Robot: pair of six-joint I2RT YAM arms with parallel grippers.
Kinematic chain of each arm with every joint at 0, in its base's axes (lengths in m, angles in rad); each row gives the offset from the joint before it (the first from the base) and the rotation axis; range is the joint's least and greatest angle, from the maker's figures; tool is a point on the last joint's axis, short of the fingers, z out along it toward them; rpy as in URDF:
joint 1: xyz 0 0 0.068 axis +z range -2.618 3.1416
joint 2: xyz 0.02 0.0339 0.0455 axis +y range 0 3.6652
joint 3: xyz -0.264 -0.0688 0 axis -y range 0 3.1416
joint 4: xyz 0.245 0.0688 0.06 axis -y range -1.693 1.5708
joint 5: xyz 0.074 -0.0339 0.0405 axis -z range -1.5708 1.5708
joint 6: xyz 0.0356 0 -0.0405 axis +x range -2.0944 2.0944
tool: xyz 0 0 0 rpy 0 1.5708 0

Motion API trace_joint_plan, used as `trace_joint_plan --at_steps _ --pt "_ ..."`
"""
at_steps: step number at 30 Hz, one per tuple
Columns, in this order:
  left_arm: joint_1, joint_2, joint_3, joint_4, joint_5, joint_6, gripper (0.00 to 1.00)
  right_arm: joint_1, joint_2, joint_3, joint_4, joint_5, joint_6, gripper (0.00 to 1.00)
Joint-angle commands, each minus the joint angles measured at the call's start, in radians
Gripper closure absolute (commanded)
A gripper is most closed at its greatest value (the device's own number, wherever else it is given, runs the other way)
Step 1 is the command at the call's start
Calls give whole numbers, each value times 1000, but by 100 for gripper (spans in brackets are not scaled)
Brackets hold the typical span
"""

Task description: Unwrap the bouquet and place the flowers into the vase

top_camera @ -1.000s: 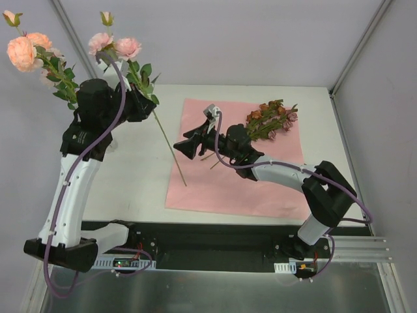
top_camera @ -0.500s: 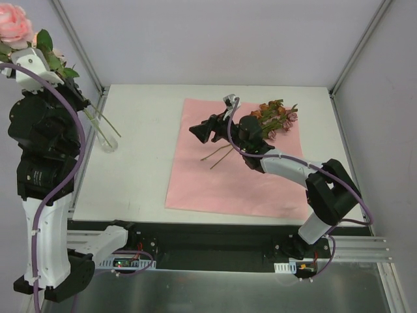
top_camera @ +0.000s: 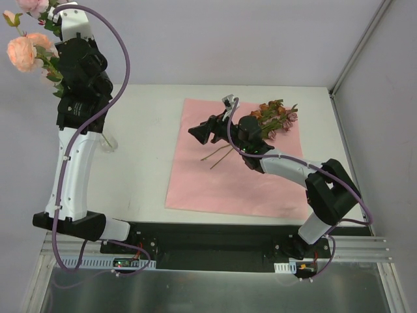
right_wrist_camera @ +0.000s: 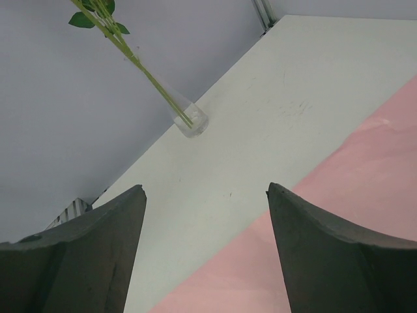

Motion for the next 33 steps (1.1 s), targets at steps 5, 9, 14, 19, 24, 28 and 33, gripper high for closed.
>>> trace_joint_plan --at_steps 5,9,14,19,24,28,33 --pt "3 55 100 174 -103 61 100 -8 0 16 36 -30 12 22" --pt "3 89 151 178 -120 76 100 -8 3 17 34 -33 16 22" --pt "5 89 139 210 -129 102 100 -8 0 16 34 -34 15 22" --pt "5 81 102 252 -147 148 100 -9 0 16 36 -37 18 22" --pt "8 77 68 278 -164 170 100 -9 0 16 36 -37 18 22" --pt "8 80 45 304 -187 164 100 -9 3 16 34 -36 16 22" --pt "8 84 27 304 -210 158 100 -11 7 19 34 -37 18 22"
